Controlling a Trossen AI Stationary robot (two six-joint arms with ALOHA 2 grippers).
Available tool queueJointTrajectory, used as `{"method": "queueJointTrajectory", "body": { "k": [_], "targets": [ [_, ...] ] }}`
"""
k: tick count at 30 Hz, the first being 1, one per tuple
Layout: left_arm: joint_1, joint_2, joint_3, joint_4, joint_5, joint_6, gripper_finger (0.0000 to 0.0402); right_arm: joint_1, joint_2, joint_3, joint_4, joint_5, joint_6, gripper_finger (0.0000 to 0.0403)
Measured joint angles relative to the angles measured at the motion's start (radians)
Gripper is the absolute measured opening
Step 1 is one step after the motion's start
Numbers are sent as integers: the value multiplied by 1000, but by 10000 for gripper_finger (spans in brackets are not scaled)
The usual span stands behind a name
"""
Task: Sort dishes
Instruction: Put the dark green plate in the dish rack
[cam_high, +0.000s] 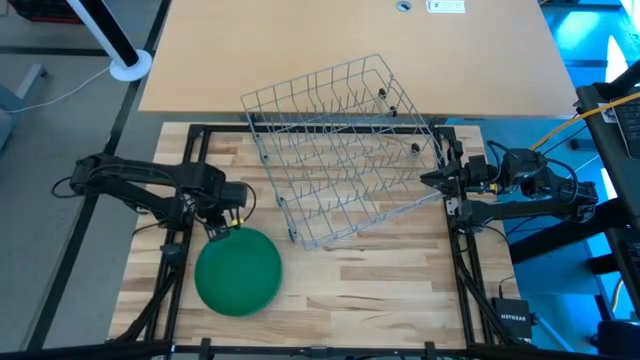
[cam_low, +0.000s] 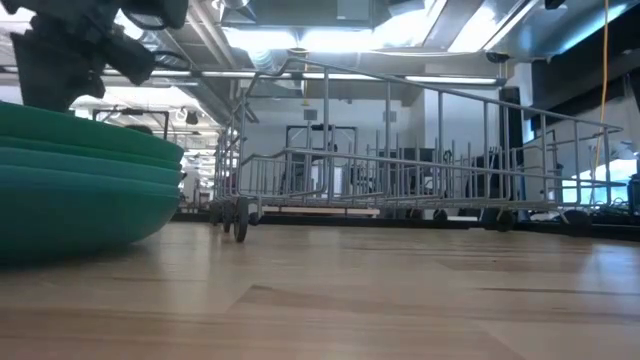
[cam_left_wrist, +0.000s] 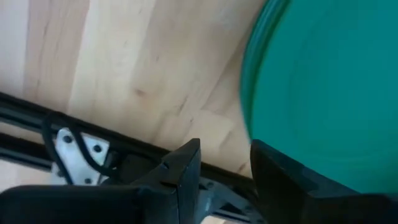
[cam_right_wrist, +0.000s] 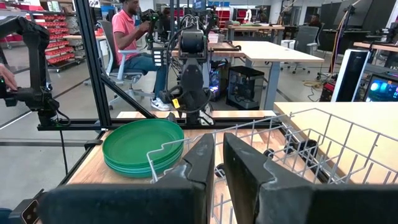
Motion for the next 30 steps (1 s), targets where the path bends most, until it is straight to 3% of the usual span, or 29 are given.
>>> {"method": "queueJointTrajectory", "body": {
  "k": [6,17,30],
  "targets": [
    [0,0,4,39,26,2,131,0,0,0,0,0,0,42],
    [0,2,-16,287,25,13,131,0,0,0,0,0,0,42],
    [0,3,-136,345,25,29,131,0,0,0,0,0,0,42]
  ]
}}
